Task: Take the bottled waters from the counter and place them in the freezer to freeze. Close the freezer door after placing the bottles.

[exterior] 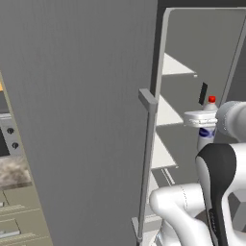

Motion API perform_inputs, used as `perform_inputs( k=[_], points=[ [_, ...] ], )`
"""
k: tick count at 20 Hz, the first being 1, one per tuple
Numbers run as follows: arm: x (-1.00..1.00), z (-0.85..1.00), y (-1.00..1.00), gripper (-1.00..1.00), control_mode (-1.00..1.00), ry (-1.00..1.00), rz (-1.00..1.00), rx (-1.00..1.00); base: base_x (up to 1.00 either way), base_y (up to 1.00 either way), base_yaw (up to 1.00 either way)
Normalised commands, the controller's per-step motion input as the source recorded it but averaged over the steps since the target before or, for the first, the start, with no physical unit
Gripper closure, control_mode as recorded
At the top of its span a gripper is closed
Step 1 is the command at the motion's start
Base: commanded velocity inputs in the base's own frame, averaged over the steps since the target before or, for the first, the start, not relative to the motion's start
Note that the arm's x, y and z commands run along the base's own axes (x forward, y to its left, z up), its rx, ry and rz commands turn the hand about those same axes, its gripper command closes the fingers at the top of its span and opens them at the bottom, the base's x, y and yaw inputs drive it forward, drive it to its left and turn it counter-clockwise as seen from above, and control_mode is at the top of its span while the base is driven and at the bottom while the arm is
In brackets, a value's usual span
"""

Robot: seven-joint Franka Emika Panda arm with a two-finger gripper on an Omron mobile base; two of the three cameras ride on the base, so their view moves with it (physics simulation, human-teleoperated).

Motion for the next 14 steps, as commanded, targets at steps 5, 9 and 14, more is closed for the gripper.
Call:
perform_inputs(
  k=[5, 9, 14],
  points=[
    [0.0, 0.0, 0.0, 1.0, 1.0, 0.0, 0.0, 0.0, 0.05, 0.0, 0.0],
    [0.14, 0.0, -0.04, 1.0, -1.0, 0.0, 0.03, 0.0, 0.07, 0.0, 0.01],
    [0.3, 0.0, -0.09, 1.0, -1.0, 0.0, 0.07, 0.0, 0.0, 0.0, 0.0]
  ],
)
